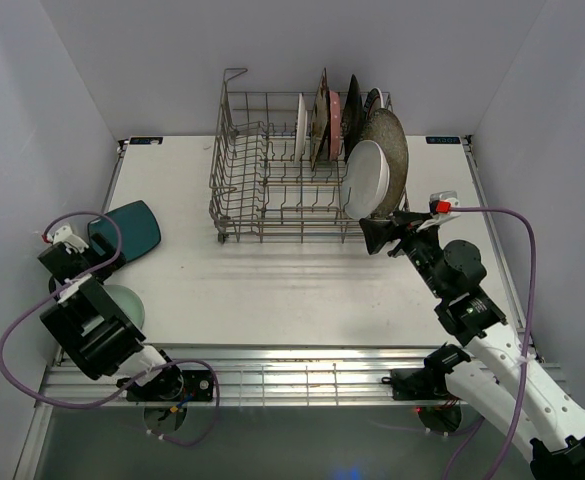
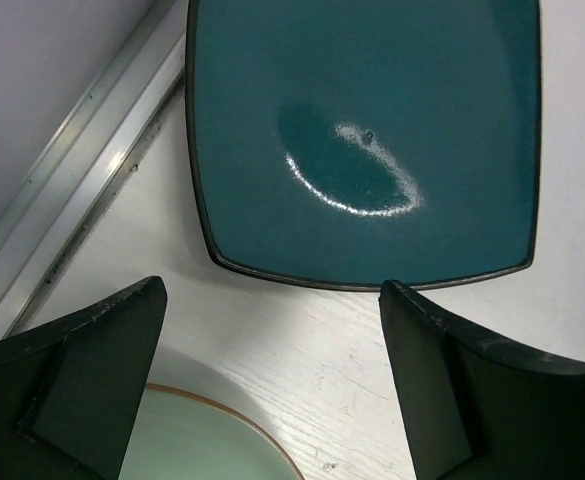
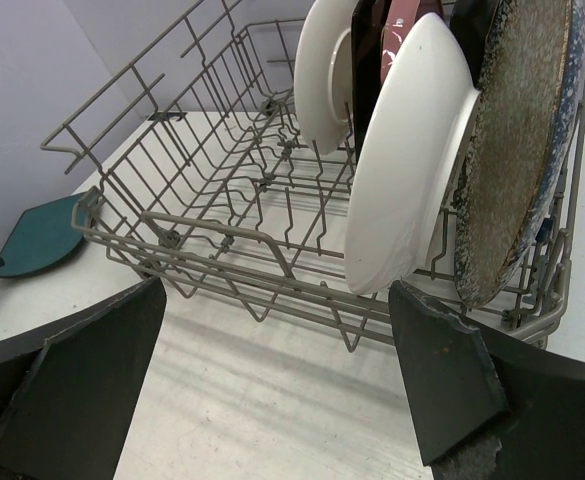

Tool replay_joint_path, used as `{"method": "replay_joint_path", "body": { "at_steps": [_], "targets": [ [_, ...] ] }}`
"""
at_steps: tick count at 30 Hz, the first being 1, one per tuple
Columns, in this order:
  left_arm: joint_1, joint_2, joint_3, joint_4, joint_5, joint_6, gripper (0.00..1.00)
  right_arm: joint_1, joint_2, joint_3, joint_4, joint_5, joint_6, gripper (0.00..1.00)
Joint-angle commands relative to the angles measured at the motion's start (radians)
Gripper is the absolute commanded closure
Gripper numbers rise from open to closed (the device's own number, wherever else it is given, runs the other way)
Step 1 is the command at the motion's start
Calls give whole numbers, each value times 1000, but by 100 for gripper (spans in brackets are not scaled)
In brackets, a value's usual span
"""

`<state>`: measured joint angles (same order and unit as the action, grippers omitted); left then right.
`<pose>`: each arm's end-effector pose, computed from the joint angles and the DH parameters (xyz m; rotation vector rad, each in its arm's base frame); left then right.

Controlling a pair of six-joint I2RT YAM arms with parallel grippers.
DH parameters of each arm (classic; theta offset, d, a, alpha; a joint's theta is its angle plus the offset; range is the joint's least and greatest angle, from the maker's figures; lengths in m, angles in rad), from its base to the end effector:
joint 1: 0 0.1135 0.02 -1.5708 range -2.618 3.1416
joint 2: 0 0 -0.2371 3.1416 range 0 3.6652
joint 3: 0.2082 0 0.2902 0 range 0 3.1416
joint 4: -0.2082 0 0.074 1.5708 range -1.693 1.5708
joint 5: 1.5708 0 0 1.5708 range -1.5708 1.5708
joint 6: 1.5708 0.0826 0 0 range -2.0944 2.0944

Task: Load the plates into the dish rack
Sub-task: Pick up the plate from the corner of the board.

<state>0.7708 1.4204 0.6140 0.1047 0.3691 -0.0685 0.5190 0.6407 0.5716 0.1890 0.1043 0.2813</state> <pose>0.2644 0.2152 0.0870 -0.7252 2.0951 -0.0345 0.2408 0.1276 0.3141 -0.0887 1.4749 0.5771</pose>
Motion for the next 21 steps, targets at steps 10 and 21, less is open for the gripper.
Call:
{"method": "replay_joint_path", "body": {
  "at_steps": [10,21],
  "targets": [
    [12,115,75,10,57,-19,10,-2,-16,-7,44,3,-2,2],
    [12,201,115,43,99,-59,26,-2,-13,-6,44,-9,-5,2]
  ]
}}
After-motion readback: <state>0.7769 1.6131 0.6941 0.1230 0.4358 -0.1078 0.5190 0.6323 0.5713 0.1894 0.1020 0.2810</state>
